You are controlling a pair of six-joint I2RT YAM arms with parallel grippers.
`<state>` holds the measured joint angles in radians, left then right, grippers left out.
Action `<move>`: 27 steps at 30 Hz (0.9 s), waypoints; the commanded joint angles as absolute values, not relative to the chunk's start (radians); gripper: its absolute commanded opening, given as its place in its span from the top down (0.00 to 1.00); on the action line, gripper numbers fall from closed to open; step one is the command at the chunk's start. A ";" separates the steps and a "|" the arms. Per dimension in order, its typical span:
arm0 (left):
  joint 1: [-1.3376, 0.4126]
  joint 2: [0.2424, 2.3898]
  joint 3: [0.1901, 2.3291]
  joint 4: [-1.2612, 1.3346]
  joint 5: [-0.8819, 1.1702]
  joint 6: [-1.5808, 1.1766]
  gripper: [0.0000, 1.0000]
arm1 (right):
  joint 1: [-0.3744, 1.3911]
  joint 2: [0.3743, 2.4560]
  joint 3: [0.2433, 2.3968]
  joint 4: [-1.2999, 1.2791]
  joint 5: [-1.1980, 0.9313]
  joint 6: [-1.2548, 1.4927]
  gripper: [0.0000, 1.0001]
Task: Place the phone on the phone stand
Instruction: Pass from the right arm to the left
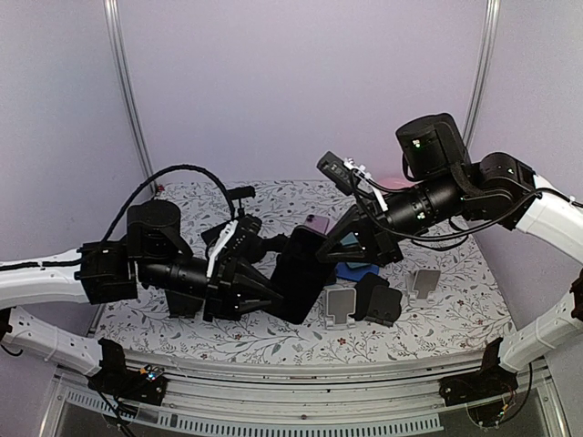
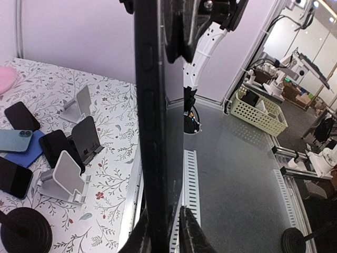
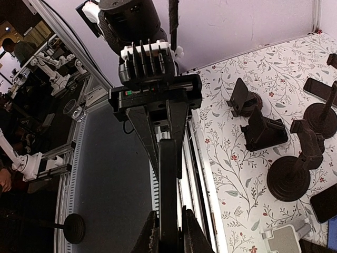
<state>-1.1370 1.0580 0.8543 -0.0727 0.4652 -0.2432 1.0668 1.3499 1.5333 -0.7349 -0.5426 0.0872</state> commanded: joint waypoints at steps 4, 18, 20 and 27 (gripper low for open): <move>-1.169 1.088 0.875 -0.018 0.529 -0.229 0.88 | 1.070 1.336 1.532 -0.667 -0.568 0.060 0.97; -1.171 1.071 0.831 0.077 0.337 -0.269 1.00 | 1.069 1.343 1.519 -0.609 -0.298 0.196 0.16; -1.171 1.071 0.830 0.083 0.243 -0.282 1.00 | 1.070 1.329 1.502 -0.586 -0.187 0.271 0.10; -1.183 1.117 0.860 0.098 0.035 -0.292 1.00 | 1.069 1.250 1.385 -0.409 0.034 0.502 0.03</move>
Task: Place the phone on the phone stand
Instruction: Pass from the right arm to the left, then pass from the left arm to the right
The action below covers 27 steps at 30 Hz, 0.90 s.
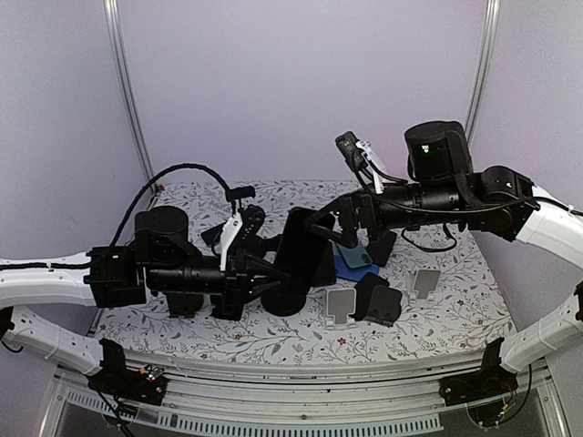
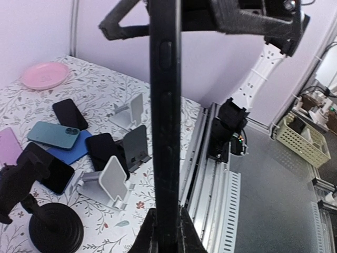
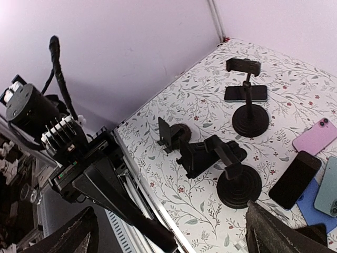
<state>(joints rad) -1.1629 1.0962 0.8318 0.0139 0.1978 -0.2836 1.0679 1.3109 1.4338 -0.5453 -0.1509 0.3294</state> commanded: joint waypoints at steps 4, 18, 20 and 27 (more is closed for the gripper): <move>-1.199 1.150 0.896 0.080 -0.084 -0.291 1.00 | 1.071 1.213 1.325 -0.305 0.089 0.572 0.02; -1.259 1.245 0.998 0.054 -0.230 -0.260 1.00 | 1.108 1.294 1.348 -0.282 0.207 0.613 0.02; -1.259 1.255 1.005 0.048 -0.241 -0.262 1.00 | 1.120 1.296 1.347 -0.280 0.220 0.612 0.02; -1.259 1.268 1.015 0.059 -0.244 -0.268 1.00 | 1.125 1.294 1.338 -0.281 0.237 0.619 0.05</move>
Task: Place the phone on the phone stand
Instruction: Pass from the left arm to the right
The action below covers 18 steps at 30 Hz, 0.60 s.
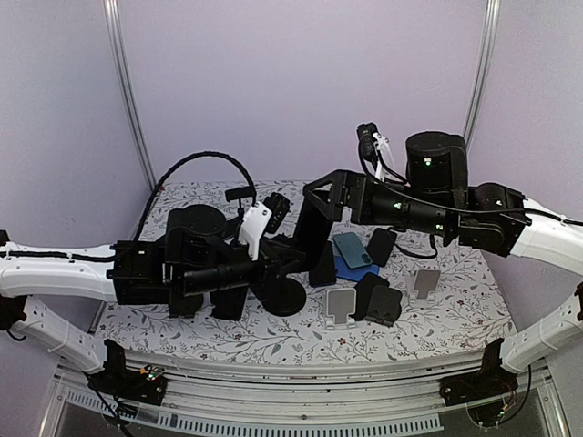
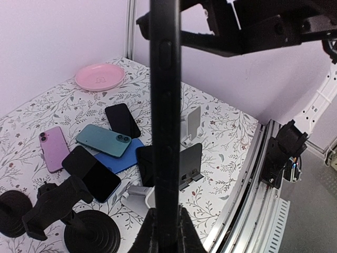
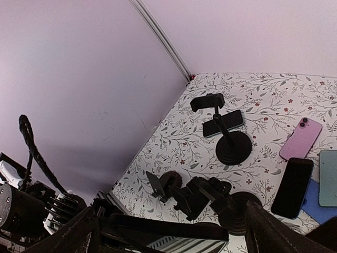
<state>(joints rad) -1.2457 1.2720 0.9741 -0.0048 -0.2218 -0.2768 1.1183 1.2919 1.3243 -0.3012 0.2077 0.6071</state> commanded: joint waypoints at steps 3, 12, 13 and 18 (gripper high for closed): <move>-1.259 1.281 1.027 0.060 -0.244 -0.267 1.00 | 1.125 1.306 1.331 -0.274 0.230 0.631 0.08; -1.259 1.311 1.048 0.063 -0.241 -0.267 1.00 | 1.125 1.316 1.341 -0.285 0.257 0.639 0.20; -1.259 1.312 1.049 0.063 -0.241 -0.268 1.00 | 1.125 1.316 1.341 -0.287 0.259 0.638 0.22; -1.259 1.318 1.055 0.060 -0.251 -0.275 1.00 | 1.125 1.336 1.353 -0.307 0.253 0.634 0.24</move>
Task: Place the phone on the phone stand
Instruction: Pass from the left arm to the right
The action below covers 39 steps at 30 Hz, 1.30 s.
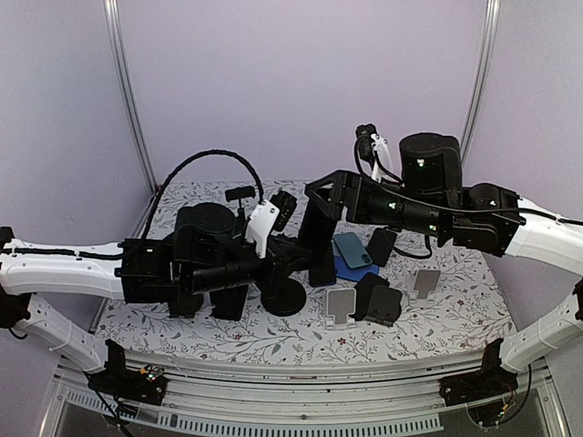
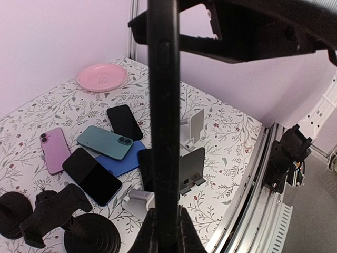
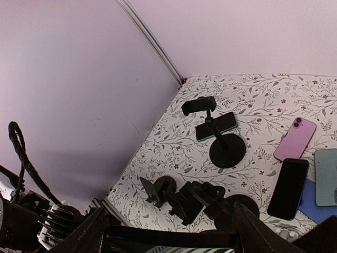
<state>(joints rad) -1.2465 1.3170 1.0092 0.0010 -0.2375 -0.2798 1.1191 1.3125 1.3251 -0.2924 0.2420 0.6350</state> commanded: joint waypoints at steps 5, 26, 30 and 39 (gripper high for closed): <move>-1.258 1.319 1.054 0.063 -0.259 -0.279 1.00 | 1.126 1.344 1.358 -0.321 0.265 0.631 0.15; -1.253 1.323 1.047 0.062 -0.268 -0.310 0.60 | 1.109 1.345 1.400 -0.353 0.276 0.596 0.60; -1.253 1.305 1.030 0.061 -0.266 -0.317 0.40 | 1.076 1.319 1.390 -0.375 0.266 0.588 0.65; -1.247 1.204 0.961 0.067 -0.280 -0.347 0.30 | 0.999 1.200 1.317 -0.504 0.380 0.569 0.66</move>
